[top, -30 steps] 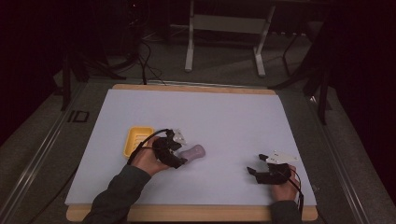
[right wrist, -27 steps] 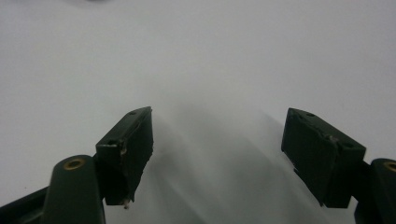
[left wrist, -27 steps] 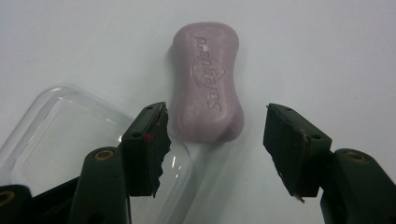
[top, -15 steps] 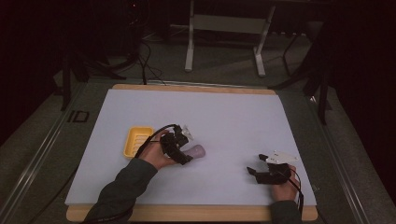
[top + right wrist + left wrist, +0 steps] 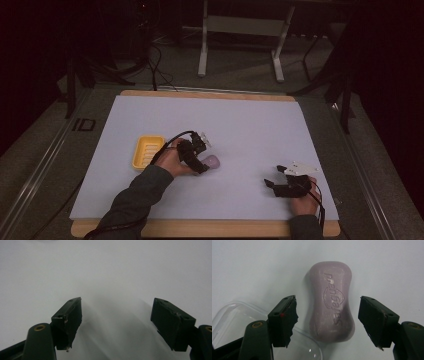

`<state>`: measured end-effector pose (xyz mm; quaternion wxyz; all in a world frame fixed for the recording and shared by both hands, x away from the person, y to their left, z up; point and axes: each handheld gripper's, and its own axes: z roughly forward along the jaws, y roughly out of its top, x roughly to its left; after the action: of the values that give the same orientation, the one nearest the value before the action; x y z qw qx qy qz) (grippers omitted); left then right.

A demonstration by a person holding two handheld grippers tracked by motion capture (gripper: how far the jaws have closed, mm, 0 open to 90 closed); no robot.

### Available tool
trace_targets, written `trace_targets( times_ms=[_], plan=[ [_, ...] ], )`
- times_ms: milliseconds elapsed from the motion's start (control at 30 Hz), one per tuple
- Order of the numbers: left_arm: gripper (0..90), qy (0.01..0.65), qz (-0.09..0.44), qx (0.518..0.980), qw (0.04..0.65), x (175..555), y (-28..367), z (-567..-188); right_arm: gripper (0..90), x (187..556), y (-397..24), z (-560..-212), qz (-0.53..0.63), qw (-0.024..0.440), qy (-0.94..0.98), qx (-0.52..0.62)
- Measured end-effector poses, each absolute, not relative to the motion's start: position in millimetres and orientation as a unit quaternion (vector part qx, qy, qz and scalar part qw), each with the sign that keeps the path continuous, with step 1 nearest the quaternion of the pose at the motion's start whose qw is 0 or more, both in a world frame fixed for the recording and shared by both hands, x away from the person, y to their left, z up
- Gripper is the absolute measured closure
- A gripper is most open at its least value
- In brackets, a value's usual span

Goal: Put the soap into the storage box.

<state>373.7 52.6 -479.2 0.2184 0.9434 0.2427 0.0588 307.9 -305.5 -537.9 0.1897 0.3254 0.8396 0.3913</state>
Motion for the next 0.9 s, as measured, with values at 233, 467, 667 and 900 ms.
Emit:
trace_targets(
  times_ms=[233,467,667,900],
  plan=[
    [29.1,0.248,0.051,0.944,0.213,380,46,-485,24.6,308,-305,-538,0.391,0.189,0.840,0.325],
    [29.0,0.249,0.049,0.945,0.207,382,43,-492,24.6,308,-305,-538,0.390,0.188,0.841,0.324],
    [28.9,0.252,0.047,0.944,0.207,384,40,-498,24.6,308,-305,-538,0.388,0.187,0.842,0.325],
    [30.1,0.249,0.045,0.947,0.200,385,37,-504,24.6,308,-305,-538,0.388,0.187,0.842,0.324]
  ],
)
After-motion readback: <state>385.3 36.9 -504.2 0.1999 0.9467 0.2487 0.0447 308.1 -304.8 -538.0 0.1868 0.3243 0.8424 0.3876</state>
